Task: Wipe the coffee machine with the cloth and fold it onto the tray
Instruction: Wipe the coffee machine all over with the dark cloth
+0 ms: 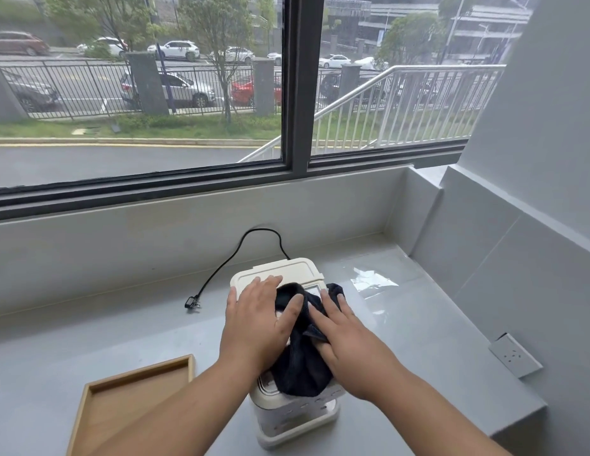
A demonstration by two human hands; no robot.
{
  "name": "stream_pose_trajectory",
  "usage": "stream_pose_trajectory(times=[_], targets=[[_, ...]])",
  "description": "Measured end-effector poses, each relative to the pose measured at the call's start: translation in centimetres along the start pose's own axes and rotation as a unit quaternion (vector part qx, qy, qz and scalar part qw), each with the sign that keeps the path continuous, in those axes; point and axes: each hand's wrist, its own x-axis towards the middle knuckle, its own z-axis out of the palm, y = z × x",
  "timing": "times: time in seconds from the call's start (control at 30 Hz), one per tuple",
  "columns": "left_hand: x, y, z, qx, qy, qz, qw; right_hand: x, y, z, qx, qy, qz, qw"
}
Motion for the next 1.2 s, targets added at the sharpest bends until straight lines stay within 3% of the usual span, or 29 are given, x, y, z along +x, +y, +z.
stream_pose_trajectory(times=[0.4,0.63,0.77,0.87,1.0,1.2], targets=[[0.2,0.1,0.1,-0.029,0.020,-0.009,0.999,7.3,0.7,-1.4,0.060,0.023,0.058,0.996],[0.4,0.3,0.1,0.019,0.004,-0.009,1.000,9.6,0.5,-2.1,0.104,0.025,0.071,0.992],[0.2,0.4,0.1,0.044,-0.001,0.000,0.999,11.0,0.7,-3.2,0.263,0.136,0.107,0.949],[0.2,0.3,0.1,0.039,0.004,-0.003,0.999,11.8,0.4,-3.9,0.250,0.215,0.095,0.939],[0.4,0.3,0.2,0.046,0.004,-0.009,0.999,12.5,-0.7,-2.4,0.132,0.115,0.039,0.984],[0.3,0.3,0.2,0.058,-0.006,-0.013,0.998,11.9,0.3,-1.8,0.112,0.091,0.026,0.989]])
